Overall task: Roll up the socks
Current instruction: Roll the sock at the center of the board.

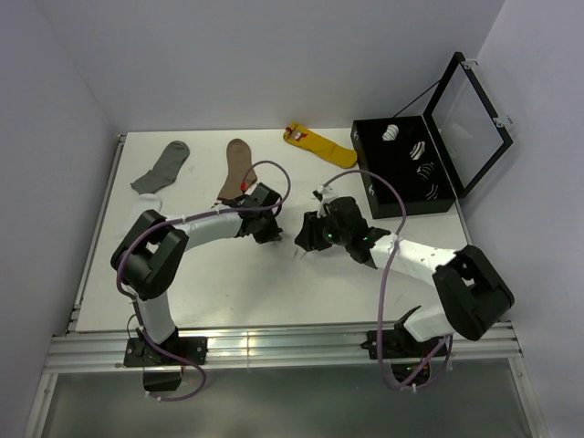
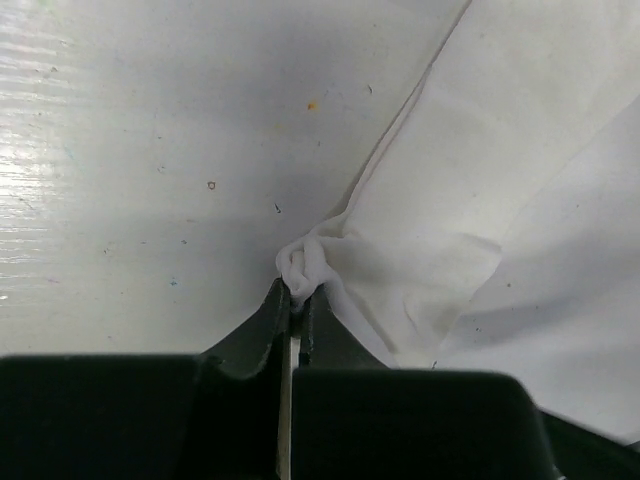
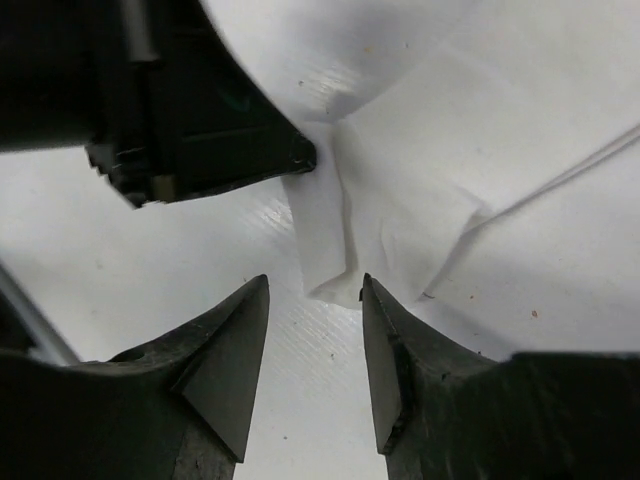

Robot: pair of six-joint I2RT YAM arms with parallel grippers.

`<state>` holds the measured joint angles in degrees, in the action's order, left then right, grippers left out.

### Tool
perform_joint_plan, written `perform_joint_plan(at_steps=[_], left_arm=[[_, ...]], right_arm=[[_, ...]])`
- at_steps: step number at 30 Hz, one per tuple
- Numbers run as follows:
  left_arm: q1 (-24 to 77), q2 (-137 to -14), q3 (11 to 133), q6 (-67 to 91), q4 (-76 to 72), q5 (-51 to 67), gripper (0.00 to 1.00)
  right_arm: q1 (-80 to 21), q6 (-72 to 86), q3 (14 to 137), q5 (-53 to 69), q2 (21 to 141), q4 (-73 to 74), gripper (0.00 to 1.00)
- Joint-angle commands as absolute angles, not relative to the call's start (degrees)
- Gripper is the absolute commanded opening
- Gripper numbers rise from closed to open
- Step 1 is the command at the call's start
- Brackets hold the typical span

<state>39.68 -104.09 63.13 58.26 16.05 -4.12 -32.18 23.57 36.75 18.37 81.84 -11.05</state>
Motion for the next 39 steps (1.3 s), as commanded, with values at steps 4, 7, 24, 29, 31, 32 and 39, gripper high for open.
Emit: perform_joint_plan(at_steps=[4, 7, 24, 29, 31, 32, 39], left_arm=[[39.73, -106.34, 69.07, 52.3, 25.3, -6.24, 0.0], [39.73, -107.13, 70.48, 50.54, 27.33, -5.8, 0.0], [38.94, -107.67, 71.28, 47.2, 29.09, -2.9, 0.0], [38.76, -107.84, 71.46, 46.76, 29.09, -2.37, 0.0], [38.85, -108.1, 71.46, 46.58, 29.09, -1.85, 0.0], [38.76, -108.19, 71.46, 46.58, 29.09, -1.76, 0.0], [38.67, -108.46, 71.37, 46.67, 28.74, -1.14, 0.0]], right_arm=[[-44.01, 11.96, 39.46, -2.36, 78.31, -7.03, 0.51], [-48.14, 9.5, 39.2, -7.37, 78.84, -8.7, 0.53], [-58.18, -1.67, 42.45, -17.75, 90.52, -16.87, 0.54], [-59.06, -2.72, 42.71, -18.46, 92.28, -17.58, 0.54], [-59.41, -3.07, 43.06, -18.72, 92.81, -17.58, 0.54], [-59.59, -3.16, 43.24, -18.72, 93.07, -17.58, 0.54], [-60.56, -3.08, 43.86, -19.25, 95.8, -16.88, 0.5]])
